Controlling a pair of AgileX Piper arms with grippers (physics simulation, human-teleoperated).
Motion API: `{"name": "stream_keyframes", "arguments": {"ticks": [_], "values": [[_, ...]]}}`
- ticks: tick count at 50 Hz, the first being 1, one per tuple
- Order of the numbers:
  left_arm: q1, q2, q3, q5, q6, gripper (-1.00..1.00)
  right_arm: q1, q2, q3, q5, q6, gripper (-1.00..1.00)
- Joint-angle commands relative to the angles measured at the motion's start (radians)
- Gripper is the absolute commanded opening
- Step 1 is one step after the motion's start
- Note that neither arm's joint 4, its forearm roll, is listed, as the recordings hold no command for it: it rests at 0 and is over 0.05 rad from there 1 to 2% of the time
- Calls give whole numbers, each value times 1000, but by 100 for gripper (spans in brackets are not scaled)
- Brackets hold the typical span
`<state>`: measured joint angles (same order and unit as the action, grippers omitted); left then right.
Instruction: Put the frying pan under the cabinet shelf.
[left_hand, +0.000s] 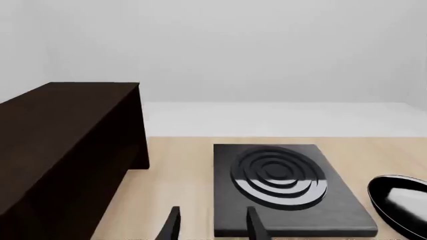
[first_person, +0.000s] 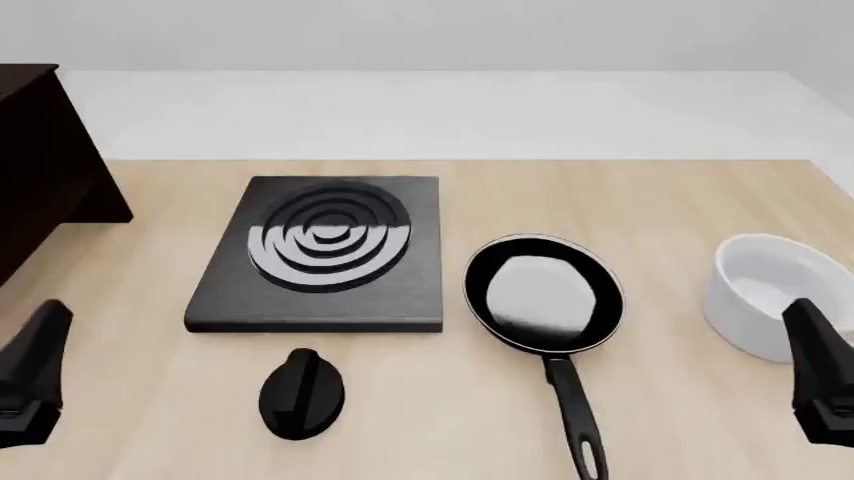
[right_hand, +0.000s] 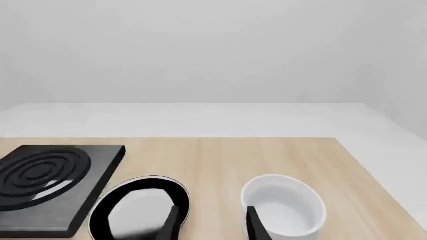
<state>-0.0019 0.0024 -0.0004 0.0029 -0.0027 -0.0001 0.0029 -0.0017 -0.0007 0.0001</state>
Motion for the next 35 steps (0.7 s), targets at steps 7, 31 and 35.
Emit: {"name": "stream_keyframes", "arguments": {"ticks": [7,31,35], "values": [[-25,12,0,17,-10,100,0,5,-3,-1,1,100],[-215,515,-166,-210,150,100,0,5,-3,-1,0,100],[-255,584,-229,-188,180,100,0,5,-3,-1,0,100]]}}
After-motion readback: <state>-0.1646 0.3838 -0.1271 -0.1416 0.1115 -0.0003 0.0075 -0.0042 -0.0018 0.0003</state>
